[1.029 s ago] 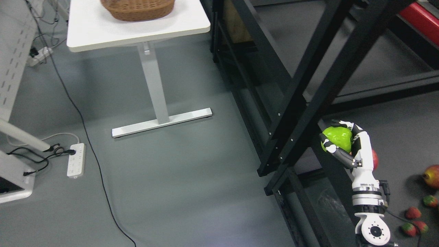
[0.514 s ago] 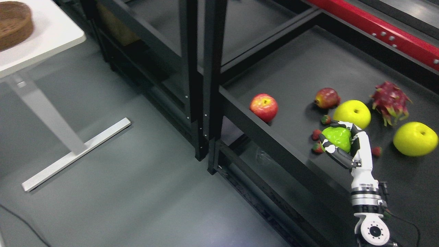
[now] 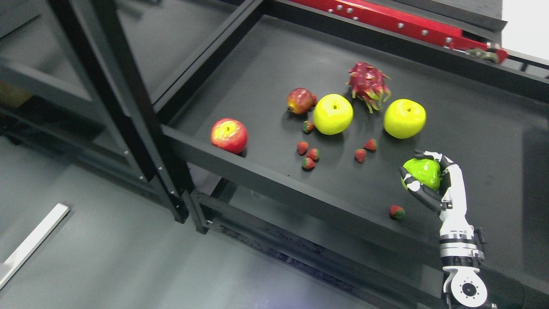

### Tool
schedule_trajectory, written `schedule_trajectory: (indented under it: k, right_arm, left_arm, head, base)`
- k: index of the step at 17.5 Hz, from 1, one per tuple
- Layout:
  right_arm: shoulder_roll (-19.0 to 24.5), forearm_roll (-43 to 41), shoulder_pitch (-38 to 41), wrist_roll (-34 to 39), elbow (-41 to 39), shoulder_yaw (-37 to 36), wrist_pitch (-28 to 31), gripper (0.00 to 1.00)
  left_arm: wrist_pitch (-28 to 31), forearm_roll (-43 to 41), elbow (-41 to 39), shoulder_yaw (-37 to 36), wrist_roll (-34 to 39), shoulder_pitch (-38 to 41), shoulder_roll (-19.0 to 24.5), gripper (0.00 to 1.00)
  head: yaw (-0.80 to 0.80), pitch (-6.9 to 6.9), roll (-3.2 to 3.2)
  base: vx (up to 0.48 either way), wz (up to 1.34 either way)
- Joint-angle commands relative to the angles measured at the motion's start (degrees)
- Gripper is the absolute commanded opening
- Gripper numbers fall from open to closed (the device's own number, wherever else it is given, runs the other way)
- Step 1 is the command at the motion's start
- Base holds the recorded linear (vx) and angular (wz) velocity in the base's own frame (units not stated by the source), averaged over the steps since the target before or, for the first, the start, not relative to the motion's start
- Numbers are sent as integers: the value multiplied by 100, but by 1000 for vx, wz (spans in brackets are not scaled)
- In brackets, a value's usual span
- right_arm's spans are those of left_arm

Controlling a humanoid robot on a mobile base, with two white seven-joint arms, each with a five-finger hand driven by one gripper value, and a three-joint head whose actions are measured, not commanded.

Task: Place green apple on left shelf middle layer
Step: 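Carry the apple over the shelf tray near the yellow apples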

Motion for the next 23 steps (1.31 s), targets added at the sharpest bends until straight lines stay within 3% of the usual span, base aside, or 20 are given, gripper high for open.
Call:
schedule_trajectory:
  k: [1,15,23]
  right_arm:
    - [-7,0,0,-15,0,-6,-1,0]
    - [-15,35,-96,-6,26,20,235,0]
    - [133,781,-1299,-6,1194,757,535,0]
  left_arm:
    - [-5,-2,0,0,-4,-123,100,100]
    - [-5,-2,0,0,-4,-123,100,100]
    - [-5,7,0,0,-4,-123,100,100]
  head:
    - [0,0,0]
    - [0,0,0]
    - [0,0,0]
  base:
    - [118,-490]
    - [128,-261]
    - [95,-83]
